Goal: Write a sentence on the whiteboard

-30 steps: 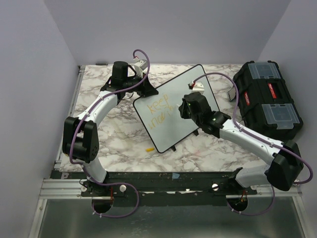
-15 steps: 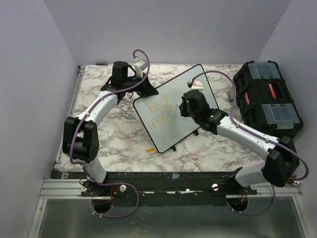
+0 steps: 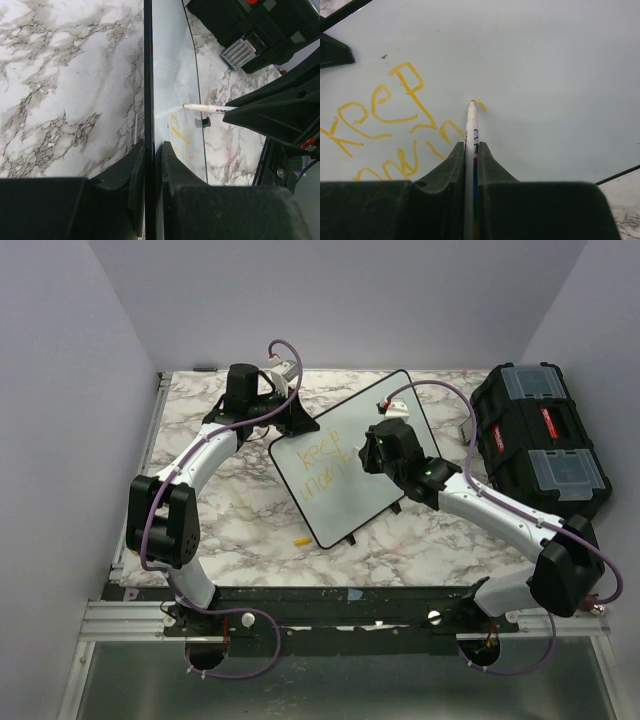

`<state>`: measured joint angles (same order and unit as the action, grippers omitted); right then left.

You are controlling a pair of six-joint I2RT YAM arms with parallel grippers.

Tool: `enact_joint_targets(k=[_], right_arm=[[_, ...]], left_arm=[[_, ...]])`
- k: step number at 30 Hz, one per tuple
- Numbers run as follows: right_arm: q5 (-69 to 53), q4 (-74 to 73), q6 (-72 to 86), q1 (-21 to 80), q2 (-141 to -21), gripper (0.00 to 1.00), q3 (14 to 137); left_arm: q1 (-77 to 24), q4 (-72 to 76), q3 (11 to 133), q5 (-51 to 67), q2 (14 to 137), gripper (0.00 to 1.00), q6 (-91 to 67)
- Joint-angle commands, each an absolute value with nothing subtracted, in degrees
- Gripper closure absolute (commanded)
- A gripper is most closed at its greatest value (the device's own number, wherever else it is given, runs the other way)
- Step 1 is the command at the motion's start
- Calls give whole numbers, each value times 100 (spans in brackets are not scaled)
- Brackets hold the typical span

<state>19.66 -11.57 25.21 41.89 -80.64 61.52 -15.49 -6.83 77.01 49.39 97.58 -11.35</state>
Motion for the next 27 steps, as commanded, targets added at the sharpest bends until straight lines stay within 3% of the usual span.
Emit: enact_joint_targets(k=[1, 27], right_arm=[[1532, -1063, 2591, 4167, -7966, 99, 5907], [2226, -1266, 2642, 4166, -7929, 99, 5815]], left_arm=[[-1775, -1020, 7577, 5236, 9831, 100, -510], [-1775, -1013, 7558, 5238, 9814, 100, -510]])
